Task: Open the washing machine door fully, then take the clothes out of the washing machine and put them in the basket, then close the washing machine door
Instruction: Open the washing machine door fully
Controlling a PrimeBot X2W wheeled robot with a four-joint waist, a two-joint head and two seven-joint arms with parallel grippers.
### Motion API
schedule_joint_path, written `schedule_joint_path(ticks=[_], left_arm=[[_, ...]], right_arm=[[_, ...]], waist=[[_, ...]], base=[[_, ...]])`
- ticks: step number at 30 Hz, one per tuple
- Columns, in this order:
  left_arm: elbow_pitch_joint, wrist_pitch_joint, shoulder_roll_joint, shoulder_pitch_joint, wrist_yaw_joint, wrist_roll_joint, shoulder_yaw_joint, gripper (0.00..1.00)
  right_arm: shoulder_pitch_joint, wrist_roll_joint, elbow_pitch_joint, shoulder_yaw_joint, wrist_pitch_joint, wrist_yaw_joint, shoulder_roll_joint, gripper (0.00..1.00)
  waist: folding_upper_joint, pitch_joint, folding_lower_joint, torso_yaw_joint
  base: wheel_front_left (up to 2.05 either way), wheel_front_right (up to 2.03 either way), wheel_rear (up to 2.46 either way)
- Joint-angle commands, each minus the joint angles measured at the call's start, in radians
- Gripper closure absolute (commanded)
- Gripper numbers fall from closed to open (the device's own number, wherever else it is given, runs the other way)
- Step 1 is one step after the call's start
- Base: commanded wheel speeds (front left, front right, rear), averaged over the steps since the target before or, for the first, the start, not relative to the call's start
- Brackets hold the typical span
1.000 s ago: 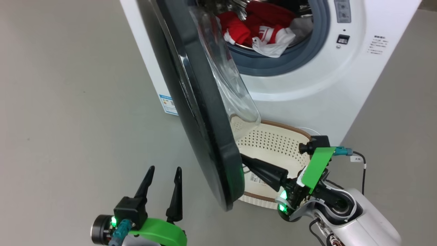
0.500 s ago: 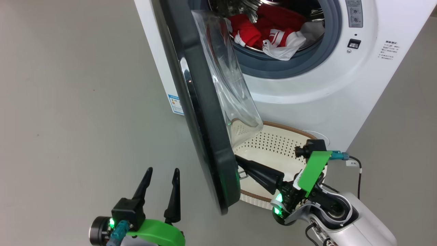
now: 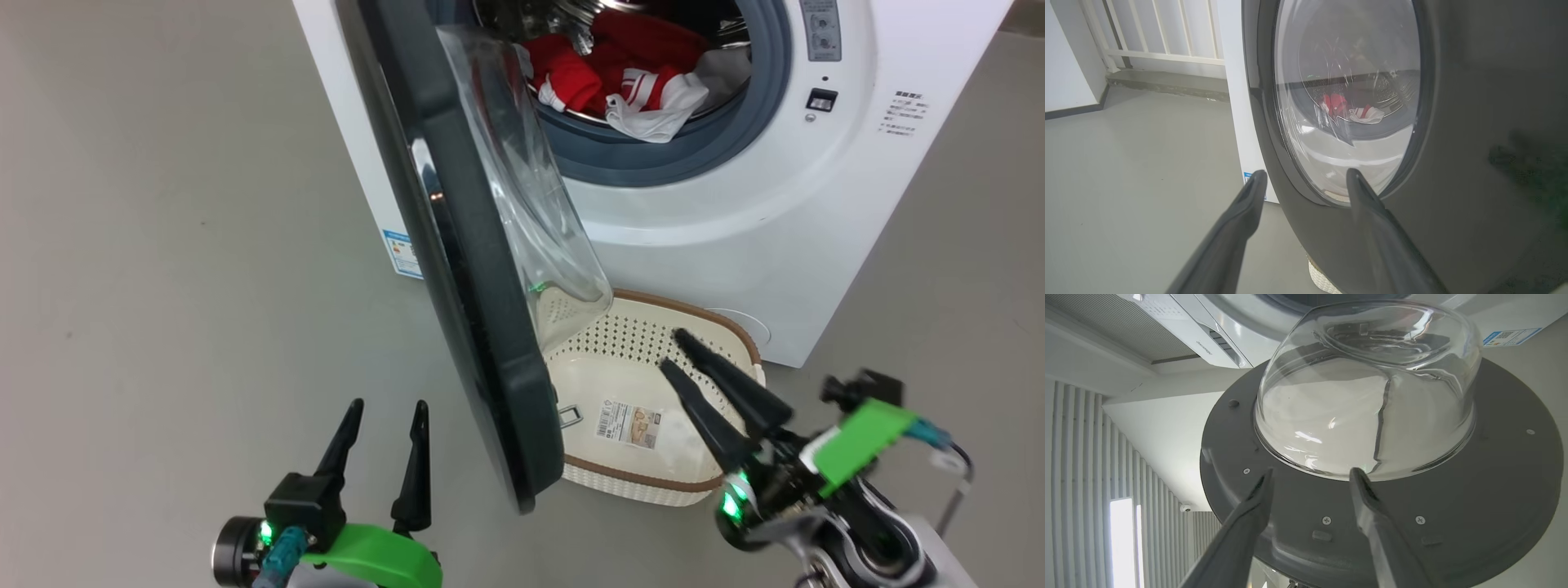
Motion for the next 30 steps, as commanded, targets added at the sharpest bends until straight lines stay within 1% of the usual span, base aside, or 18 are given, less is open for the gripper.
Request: schedule_joint_path(ticks=[1,7,14,21,23,24,27,30], left_arm=[[-0.031,-0.012,0.011,-0.002,0.006,0.002,0.034,0.00],[-0.029,-0.012,0.011,-0.001,0.000,0.002,0.051,0.00],[-0.028,-0.012,0.011,0.007,-0.006,0.009,0.072,0.00],[-0.022,-0.012,0.011,0.014,-0.014,0.017,0.091,0.00],[-0.019,-0.012,0.011,0.017,-0.017,0.020,0.096,0.00],[-0.019,-0.012,0.011,0.019,-0.017,0.022,0.099,0.00],[-0.015,-0.012,0.011,0.024,-0.020,0.027,0.107,0.00],[-0.014,-0.012,0.011,0.028,-0.023,0.031,0.114,0.00]], right_arm=[[0.010,-0.019,-0.042,0.003,-0.015,0.004,0.009,0.00],[0.126,-0.114,-0.116,-0.062,-0.120,0.004,0.009,0.00],[0.217,-0.306,-0.177,-0.101,-0.272,0.004,0.006,0.00],[0.270,-0.575,-0.189,-0.059,-0.480,0.004,-0.050,0.00],[0.275,-0.683,-0.175,-0.030,-0.548,0.004,-0.083,0.00],[0.277,-0.720,-0.168,-0.023,-0.574,0.004,-0.087,0.00],[0.277,-0.871,-0.143,-0.025,-0.614,0.004,-0.106,0.00],[0.272,-1.036,-0.147,-0.073,-0.622,0.004,-0.092,0.00]], waist=[[0.0000,-0.001,0.0000,-0.005],[0.0000,-0.004,0.0000,-0.032],[0.0000,-0.008,0.0000,-0.067],[0.0000,-0.015,0.0000,-0.097],[0.0000,-0.019,0.0000,-0.105],[0.0000,-0.022,0.0000,-0.109],[0.0000,-0.026,0.0000,-0.119],[0.0000,-0.028,0.0000,-0.128]], base=[[0.00,0.00,0.00],[0.00,0.00,0.00],[0.00,0.00,0.00],[0.00,0.00,0.00],[0.00,0.00,0.00],[0.00,0.00,0.00],[0.00,0.00,0.00],[0.00,0.00,0.00]])
